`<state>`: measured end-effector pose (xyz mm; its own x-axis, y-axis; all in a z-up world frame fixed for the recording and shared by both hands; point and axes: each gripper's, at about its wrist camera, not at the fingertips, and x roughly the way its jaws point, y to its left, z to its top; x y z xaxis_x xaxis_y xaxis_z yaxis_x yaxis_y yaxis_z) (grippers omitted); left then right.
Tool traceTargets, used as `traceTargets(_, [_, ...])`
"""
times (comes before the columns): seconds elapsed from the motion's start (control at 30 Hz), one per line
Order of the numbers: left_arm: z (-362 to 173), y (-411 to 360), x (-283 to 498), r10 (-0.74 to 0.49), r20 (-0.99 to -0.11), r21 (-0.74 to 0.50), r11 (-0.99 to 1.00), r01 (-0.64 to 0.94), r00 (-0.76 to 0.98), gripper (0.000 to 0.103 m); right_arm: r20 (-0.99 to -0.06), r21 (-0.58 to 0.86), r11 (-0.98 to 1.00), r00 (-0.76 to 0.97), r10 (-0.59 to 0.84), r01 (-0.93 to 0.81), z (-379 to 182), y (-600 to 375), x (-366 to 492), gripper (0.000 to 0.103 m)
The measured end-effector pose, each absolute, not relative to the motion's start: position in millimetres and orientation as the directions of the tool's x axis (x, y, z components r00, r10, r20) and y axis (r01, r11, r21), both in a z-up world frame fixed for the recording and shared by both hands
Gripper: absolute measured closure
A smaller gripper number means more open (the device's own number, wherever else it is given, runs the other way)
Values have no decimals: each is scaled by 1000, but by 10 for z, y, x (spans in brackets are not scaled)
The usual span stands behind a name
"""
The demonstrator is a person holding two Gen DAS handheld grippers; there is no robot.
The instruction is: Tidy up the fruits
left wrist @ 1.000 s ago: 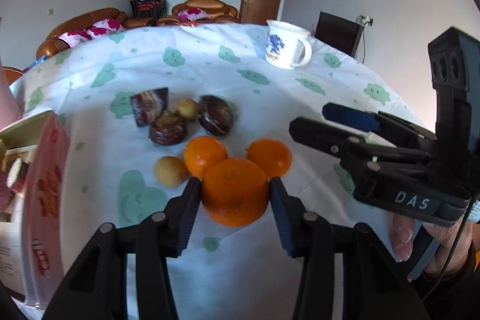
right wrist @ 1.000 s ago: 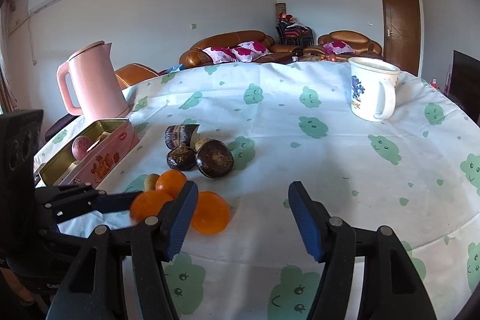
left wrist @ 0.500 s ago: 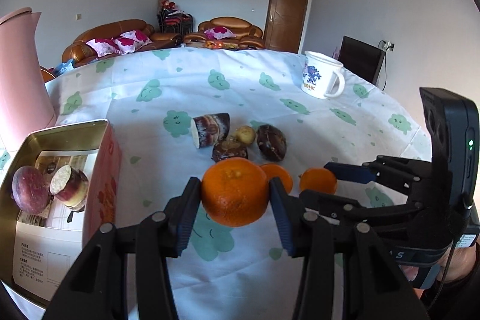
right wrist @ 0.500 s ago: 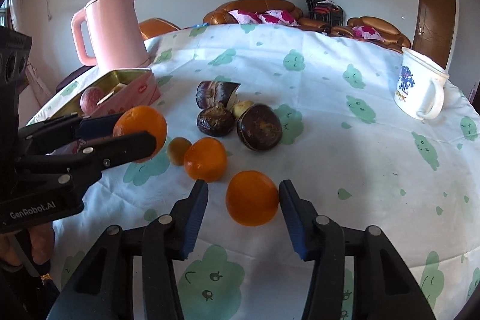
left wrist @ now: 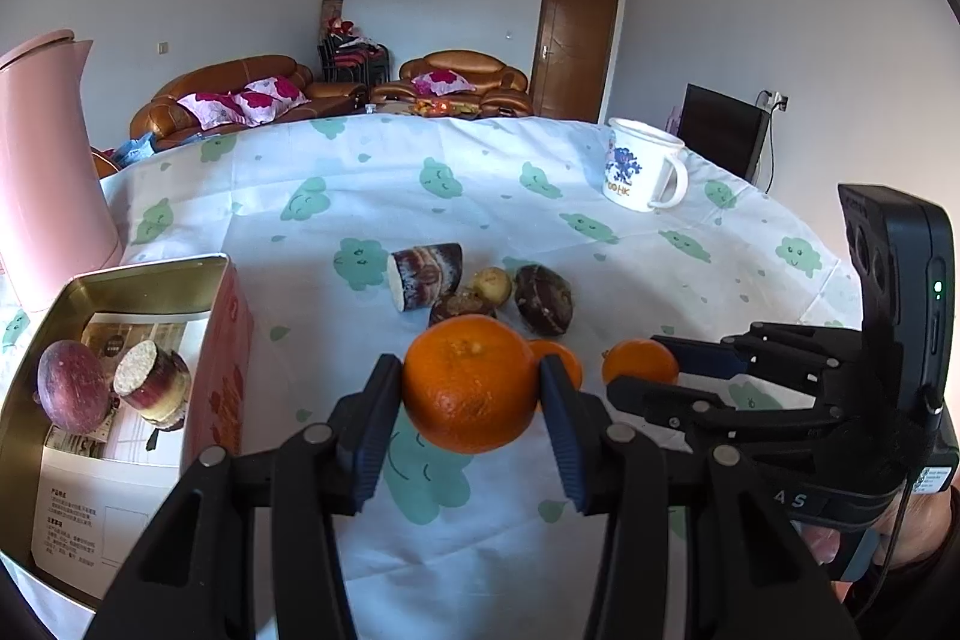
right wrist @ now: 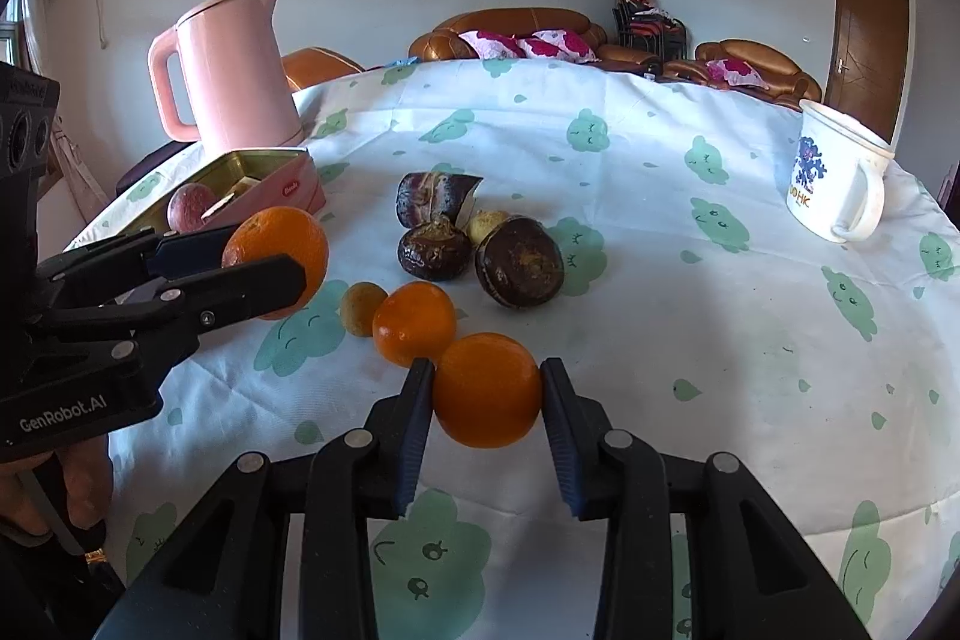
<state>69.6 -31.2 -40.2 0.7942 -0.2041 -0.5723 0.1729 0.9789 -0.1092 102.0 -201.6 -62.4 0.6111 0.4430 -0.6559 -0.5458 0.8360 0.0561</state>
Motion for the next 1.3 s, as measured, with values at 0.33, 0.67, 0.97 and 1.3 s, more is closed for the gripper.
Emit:
traceTargets(0.33, [-371,-294,649,-198,-549,-103,980,169,812,55,-596,44,836,657,461,-546,-539,-2057,920,65])
traceTargets(0.67, [-336,-276,576,-188,-515,-98,982,161,836,55,-531,48,833,693,489,-551,-468,-2126,821,65])
traceTargets(0.97, [-313,-258,532,-173,-491,-93,985,146,854,55,-493,29,831,715,495,-556,-440,-2134,746,65])
traceTargets(1.3, [-282,-255,471,-153,-462,-80,988,130,874,55,-451,15,828,735,506,-560,-404,-2159,663,65])
